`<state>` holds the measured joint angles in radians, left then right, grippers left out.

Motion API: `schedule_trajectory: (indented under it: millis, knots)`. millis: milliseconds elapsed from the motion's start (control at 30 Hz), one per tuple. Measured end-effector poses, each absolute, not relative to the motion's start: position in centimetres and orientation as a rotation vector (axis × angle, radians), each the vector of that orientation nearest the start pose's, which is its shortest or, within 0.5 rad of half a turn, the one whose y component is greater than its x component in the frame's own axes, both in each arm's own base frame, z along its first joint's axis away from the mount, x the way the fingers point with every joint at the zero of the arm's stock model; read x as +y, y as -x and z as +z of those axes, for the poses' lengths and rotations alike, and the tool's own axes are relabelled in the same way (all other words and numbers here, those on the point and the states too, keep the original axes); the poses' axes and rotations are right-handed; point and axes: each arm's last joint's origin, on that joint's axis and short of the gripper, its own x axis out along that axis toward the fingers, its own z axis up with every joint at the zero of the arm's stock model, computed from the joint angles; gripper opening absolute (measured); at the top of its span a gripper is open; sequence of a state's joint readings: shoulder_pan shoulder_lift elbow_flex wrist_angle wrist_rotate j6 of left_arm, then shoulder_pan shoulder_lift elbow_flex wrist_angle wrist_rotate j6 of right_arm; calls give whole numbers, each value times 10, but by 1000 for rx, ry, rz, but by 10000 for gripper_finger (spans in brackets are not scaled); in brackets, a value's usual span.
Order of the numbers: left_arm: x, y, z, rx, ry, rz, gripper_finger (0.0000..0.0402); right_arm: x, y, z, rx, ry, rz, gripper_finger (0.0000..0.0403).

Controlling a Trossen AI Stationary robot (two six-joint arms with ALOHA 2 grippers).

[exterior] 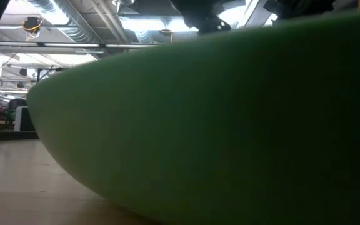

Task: Sort dishes
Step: Put the green plate into the gray dishwasher rack

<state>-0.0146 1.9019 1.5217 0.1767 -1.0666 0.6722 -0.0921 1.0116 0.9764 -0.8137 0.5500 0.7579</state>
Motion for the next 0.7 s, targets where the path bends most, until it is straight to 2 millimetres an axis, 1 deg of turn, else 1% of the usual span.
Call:
schedule_trajectory:
  millis: [67, 133, 200, 300, 367, 433, 567, 633, 700]
  knots:
    - [1, -432, 304, 556, -751, 939, 115, -32, -185, 310, 563, -484, -874, 152]
    - [-22, -429, 301, 582, -788, 880, 115, -32, -184, 311, 569, -463, -863, 152]
    - [-49, -422, 296, 609, -819, 797, 115, -29, -182, 313, 584, -418, -828, 152]
    - [-94, -408, 287, 620, -812, 663, 115, -19, -181, 315, 600, -332, -761, 152]
    - [-126, -397, 281, 596, -733, 557, 115, -10, -180, 316, 594, -304, -723, 152]
    - [-156, -385, 275, 576, -597, 415, 115, 0, -179, 318, 584, -290, -678, 152]
    - [-207, -363, 268, 590, -348, 84, 115, 22, -178, 318, 576, -307, -574, 152]
    - [-226, -352, 264, 611, -304, -55, 115, 33, -177, 317, 575, -334, -531, 152]
    - [-241, -340, 257, 635, -314, -138, 115, 44, -177, 316, 585, -349, -490, 152]
